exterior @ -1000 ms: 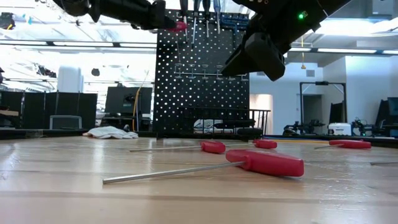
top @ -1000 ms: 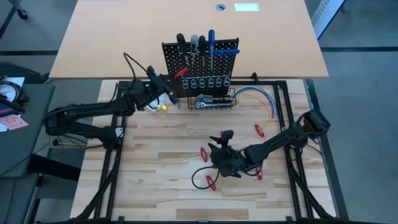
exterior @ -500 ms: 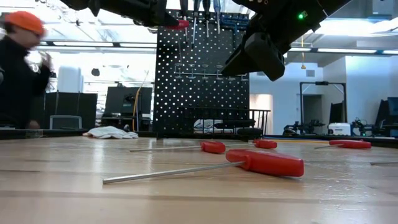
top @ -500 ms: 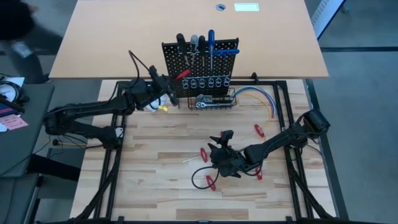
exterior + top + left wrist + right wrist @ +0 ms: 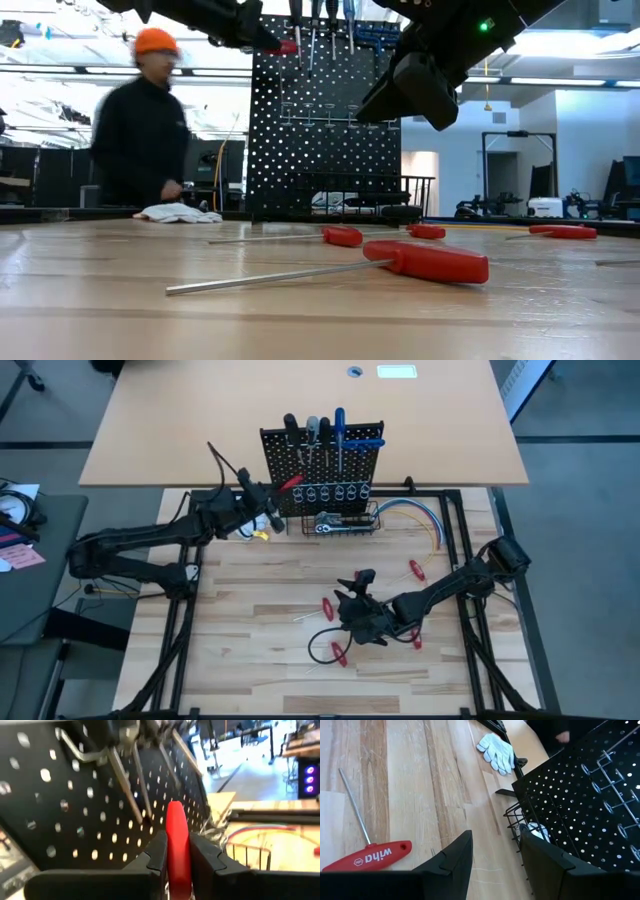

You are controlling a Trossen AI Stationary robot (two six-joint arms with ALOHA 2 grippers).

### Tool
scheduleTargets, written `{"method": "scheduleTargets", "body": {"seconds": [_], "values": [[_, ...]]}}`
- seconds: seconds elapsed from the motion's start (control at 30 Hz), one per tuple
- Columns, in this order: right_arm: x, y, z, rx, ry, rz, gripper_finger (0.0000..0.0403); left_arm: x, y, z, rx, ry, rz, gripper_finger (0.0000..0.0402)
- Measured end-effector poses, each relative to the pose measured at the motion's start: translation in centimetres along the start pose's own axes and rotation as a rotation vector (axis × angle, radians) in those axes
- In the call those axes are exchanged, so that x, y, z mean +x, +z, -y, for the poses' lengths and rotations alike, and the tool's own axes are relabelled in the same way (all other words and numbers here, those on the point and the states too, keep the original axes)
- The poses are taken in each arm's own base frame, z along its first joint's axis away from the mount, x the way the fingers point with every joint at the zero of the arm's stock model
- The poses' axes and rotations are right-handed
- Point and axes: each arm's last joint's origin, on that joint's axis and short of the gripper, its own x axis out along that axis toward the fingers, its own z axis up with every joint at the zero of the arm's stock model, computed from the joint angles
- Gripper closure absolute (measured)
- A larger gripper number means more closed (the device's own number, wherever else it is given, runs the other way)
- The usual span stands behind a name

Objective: Hang tools onto peg board
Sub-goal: Hang the red allen wrench on the pegboard

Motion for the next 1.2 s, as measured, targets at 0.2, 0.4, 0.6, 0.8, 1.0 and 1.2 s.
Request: {"method": "scheduleTargets", "body": {"seconds": [0.2, 0.4, 0.6, 0.8, 1.0, 1.2], "values": [[0.0, 0.0, 0.0, 0.000, 0.000, 0.000, 0.0235, 0.8, -1.1, -0.3, -0.029, 0.006, -0.055, 0.0361], [0.3, 0.0, 0.2, 0.005, -0.006, -0.007, 0.0235, 2.4, -3.0, -0.7, -0.081, -0.025, -0.110, 0.0361], [0.4, -0.1, 0.2, 0.012, -0.006, -0.009, 0.0235, 3.3, -4.2, -1.0, -0.123, -0.015, -0.157, 0.0344], [0.5, -0.3, 0.2, 0.049, 0.006, -0.028, 0.0235, 2.7, -4.0, -1.3, -0.082, -0.016, -0.177, 0.0257], [1.9, -2.3, 1.4, 0.174, 0.225, -0.234, 0.0234, 0.3, -3.0, -1.9, -0.046, -0.041, -0.228, 0.0196], [4.1, -5.0, 2.8, 0.369, 0.262, -0.461, 0.0194, -3.1, -2.1, -0.4, 0.122, -0.189, -0.309, 0.0189]]}}
